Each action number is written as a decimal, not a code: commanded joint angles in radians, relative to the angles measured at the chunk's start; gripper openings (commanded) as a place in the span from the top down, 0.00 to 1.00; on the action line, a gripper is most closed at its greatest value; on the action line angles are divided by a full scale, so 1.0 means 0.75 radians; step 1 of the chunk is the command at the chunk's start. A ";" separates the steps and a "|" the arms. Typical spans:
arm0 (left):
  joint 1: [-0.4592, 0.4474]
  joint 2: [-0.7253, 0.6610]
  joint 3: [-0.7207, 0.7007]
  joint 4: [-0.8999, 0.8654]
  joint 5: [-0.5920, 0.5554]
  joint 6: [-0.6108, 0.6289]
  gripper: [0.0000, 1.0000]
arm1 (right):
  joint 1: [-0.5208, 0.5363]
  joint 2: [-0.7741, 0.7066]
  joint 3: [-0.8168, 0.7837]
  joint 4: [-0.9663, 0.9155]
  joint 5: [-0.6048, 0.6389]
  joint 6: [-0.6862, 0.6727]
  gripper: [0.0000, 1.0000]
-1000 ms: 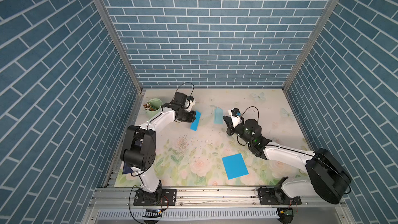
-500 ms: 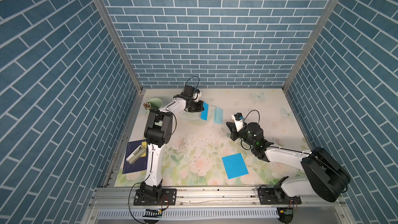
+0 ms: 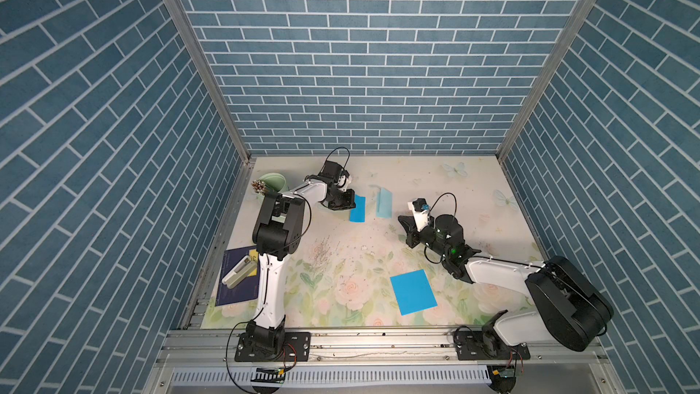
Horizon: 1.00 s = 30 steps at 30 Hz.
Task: Fold the square paper along the opposite sides
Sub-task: Place the paper at the center of the board.
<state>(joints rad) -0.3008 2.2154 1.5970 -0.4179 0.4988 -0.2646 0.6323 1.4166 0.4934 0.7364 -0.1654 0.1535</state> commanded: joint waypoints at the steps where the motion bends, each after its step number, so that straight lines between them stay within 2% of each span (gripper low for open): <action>1: 0.000 -0.054 -0.021 0.031 -0.048 -0.007 0.85 | -0.008 0.011 0.023 0.019 -0.034 0.035 1.00; 3: 0.000 -0.054 -0.027 0.042 -0.061 -0.012 0.79 | -0.007 0.007 0.025 0.011 -0.035 0.035 1.00; 9: 0.000 -0.083 -0.066 0.109 -0.090 -0.065 0.46 | -0.007 0.005 0.036 -0.015 -0.042 0.035 1.00; 12: 0.000 -0.103 -0.091 0.150 -0.105 -0.101 0.35 | -0.007 0.013 0.048 -0.027 -0.054 0.035 1.00; 14: 0.000 -0.112 -0.110 0.183 -0.101 -0.129 0.32 | -0.007 0.017 0.052 -0.034 -0.061 0.037 1.00; 17: 0.000 -0.131 -0.148 0.252 -0.089 -0.185 0.34 | -0.007 0.021 0.055 -0.041 -0.068 0.039 1.00; 21: 0.000 -0.194 -0.205 0.366 -0.089 -0.257 0.32 | -0.007 0.012 0.069 -0.087 -0.070 0.033 1.00; 23: 0.000 -0.262 -0.252 0.428 -0.120 -0.296 0.30 | -0.007 -0.004 0.093 -0.168 -0.058 0.033 0.97; 26: -0.011 -0.423 -0.346 0.477 -0.221 -0.330 0.27 | -0.001 -0.036 0.151 -0.470 0.038 0.092 0.90; 30: -0.085 -0.699 -0.522 0.447 -0.419 -0.331 0.12 | 0.053 -0.121 0.172 -1.006 0.259 0.173 0.84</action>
<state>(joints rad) -0.3237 1.8042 1.2541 -0.1081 0.2985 -0.4961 0.6476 1.3800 0.6125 0.3161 -0.0986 0.2146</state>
